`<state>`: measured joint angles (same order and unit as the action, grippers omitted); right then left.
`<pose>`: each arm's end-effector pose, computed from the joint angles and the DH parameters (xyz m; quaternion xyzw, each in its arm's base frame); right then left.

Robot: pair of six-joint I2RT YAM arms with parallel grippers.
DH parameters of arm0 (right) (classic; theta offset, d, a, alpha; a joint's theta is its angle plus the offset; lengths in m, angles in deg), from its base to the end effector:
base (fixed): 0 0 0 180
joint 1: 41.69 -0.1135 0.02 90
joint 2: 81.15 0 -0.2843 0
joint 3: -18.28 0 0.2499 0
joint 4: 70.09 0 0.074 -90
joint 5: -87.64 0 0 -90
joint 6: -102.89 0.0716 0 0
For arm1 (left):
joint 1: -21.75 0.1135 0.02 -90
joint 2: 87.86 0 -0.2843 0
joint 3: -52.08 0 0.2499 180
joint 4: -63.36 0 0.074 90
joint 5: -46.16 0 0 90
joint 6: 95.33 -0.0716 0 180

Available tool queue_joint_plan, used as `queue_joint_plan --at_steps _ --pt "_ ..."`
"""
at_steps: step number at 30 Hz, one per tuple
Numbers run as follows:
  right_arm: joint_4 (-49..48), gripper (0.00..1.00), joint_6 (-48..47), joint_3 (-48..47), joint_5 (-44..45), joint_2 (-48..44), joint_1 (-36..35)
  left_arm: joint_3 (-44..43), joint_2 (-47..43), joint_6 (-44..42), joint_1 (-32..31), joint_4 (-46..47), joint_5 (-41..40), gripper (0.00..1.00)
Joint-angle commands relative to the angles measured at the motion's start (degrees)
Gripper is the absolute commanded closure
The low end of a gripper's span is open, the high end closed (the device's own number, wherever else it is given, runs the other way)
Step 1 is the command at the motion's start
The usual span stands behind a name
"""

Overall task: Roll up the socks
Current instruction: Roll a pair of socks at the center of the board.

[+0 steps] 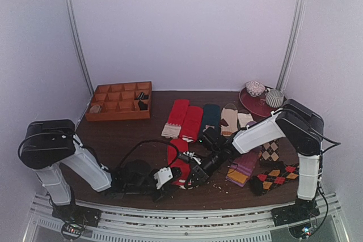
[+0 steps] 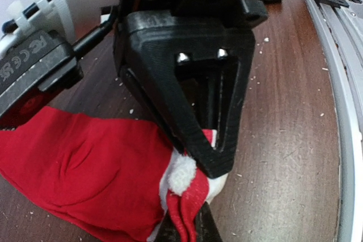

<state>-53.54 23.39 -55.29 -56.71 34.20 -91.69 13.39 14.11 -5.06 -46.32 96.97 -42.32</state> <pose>0.2054 0.3353 0.1054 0.4065 -0.7634 -0.5018 0.0117 0.1169 -0.2955 0.0963 0.4877 0.7138 -0.2917 0.4093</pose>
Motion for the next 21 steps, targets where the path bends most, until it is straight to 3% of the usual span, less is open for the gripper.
queue_joint_plan --at_steps 1,5,8,17,21 --pt "8.46 0.9 0.31 3.41 8.81 3.88 0.17 -0.91 1.56 0.61 -0.22 -1.99 2.38 1.0" --pt "8.27 0.87 -0.22 3.35 8.78 3.3 0.23 -1.21 2.07 3.27 0.42 -4.76 4.27 1.0" --pt "7.17 0.78 -1.64 3.71 10.7 0.82 0.24 -1.52 2.67 9.0 1.81 -8.81 5.92 1.0" --pt "-11.55 0.63 -9.91 13.81 24.95 -20.46 -0.2 0.87 3.0 23.38 6.65 -16.61 14.41 1.0" --pt "-19.77 0.58 -19.42 21.1 34.12 -29.26 -4.31 0.39 3.27 26.22 7.42 -23.18 17.07 1.0"
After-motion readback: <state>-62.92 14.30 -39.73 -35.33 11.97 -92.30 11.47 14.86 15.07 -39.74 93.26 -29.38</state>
